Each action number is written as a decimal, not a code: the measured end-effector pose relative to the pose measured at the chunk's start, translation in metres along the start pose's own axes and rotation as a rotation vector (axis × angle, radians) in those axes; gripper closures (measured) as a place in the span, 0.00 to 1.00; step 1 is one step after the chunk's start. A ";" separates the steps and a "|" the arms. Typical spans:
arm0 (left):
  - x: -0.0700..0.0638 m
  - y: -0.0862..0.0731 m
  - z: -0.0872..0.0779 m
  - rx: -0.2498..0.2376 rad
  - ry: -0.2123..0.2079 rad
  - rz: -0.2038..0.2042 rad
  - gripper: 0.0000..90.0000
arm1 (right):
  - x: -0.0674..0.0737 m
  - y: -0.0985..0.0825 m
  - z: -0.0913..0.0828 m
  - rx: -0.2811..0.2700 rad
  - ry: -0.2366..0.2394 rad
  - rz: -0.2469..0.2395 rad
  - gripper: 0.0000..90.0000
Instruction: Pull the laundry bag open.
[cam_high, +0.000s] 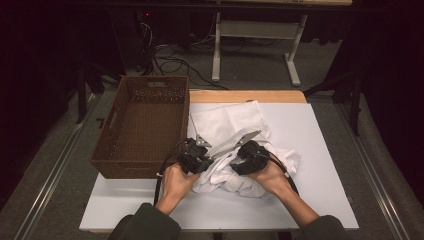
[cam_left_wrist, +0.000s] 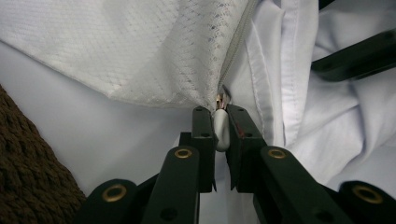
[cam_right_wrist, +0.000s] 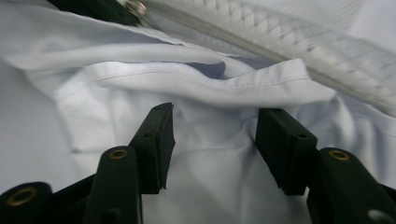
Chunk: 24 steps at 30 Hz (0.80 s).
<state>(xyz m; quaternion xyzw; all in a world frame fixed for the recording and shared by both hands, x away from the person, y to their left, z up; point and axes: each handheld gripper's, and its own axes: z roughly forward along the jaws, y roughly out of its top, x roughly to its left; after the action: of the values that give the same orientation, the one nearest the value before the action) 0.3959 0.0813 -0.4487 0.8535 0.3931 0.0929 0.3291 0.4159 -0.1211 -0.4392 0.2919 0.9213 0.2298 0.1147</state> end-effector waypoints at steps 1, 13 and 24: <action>0.000 0.000 0.000 0.001 0.001 0.000 0.91 | -0.003 0.001 0.008 0.010 0.020 0.019 0.50; -0.004 0.000 0.002 0.005 -0.004 0.011 0.91 | 0.006 0.005 0.045 0.088 -0.004 -0.082 0.94; -0.010 0.002 -0.003 -0.010 0.012 0.039 0.92 | -0.023 0.002 0.012 0.021 -0.119 -0.001 0.98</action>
<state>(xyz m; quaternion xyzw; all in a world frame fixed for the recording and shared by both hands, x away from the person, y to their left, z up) 0.3892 0.0744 -0.4441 0.8587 0.3780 0.1063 0.3294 0.4396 -0.1286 -0.4468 0.3060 0.9153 0.2021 0.1663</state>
